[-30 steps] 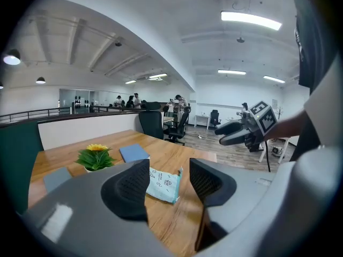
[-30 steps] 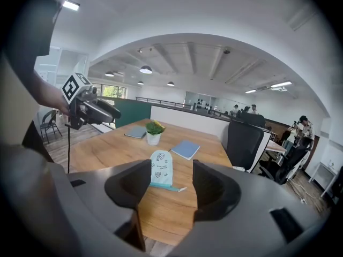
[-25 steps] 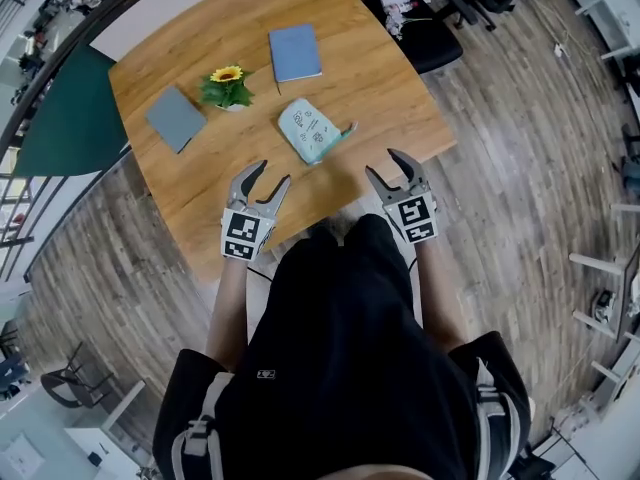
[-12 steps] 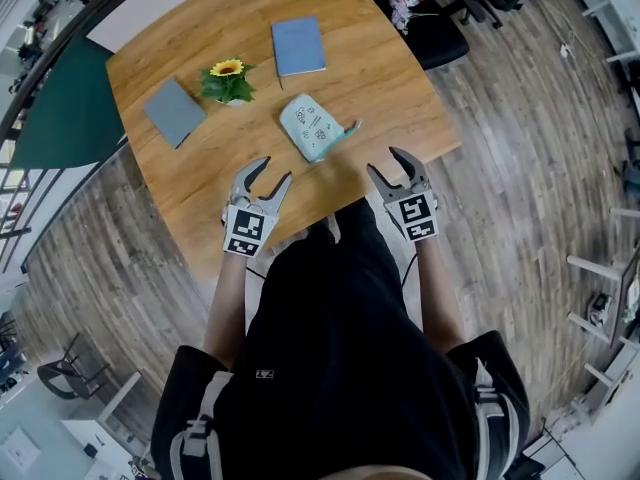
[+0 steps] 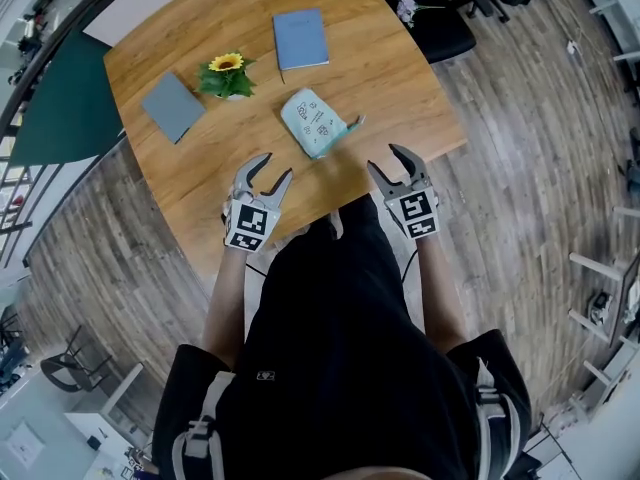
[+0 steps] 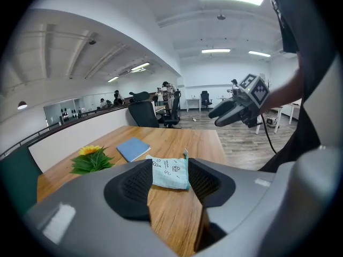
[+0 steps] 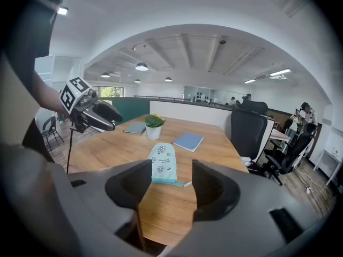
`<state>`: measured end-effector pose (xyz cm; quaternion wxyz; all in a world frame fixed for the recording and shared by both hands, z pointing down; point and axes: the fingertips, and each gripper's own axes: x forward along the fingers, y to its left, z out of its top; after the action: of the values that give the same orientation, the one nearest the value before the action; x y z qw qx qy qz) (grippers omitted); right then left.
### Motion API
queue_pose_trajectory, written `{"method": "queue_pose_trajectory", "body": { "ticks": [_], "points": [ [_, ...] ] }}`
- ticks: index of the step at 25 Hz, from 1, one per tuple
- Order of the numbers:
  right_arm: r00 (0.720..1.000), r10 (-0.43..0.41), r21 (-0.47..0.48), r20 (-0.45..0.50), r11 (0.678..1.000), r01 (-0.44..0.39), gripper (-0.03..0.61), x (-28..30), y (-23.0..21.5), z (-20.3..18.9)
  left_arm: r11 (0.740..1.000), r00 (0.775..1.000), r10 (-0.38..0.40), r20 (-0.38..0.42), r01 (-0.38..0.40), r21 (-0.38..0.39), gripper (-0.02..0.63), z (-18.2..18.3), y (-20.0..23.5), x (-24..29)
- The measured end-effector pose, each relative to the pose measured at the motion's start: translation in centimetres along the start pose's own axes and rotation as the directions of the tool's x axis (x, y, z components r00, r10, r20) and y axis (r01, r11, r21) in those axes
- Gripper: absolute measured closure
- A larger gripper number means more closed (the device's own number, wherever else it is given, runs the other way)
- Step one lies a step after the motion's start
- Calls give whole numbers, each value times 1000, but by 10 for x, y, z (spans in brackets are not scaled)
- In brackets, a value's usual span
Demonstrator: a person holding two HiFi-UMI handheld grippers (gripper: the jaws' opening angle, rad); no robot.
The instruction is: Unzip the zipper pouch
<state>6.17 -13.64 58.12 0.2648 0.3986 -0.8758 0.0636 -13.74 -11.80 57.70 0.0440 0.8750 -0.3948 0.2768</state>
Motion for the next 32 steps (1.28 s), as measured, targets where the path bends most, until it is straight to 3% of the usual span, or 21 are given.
{"method": "queue_pose_trajectory", "body": {
  "ticks": [4,8,16,20,28,32],
  "points": [
    [999,40,15,-15,999,-39,345,7,7,-12,1000,1000,-21,-20,21,-3,405,-7,1,16],
    [997,61,43,-43,997,-59,344,19,11,-34,998,997,-38,-72,42,55,405,-20,-2,35],
    [993,80,83,-92,994,-72,345,28,8,-76,990,986,-97,-134,109,87,405,-51,-21,74],
    [991,78,118,-108,991,-65,345,28,8,-92,971,977,-117,-177,150,186,405,-66,-28,88],
    [993,77,188,-88,980,-59,345,27,2,-95,870,952,-161,-261,262,418,413,-82,-38,115],
    [993,85,212,-87,975,-64,345,25,2,-96,757,929,-174,-327,339,558,414,-98,-43,127]
  ]
}}
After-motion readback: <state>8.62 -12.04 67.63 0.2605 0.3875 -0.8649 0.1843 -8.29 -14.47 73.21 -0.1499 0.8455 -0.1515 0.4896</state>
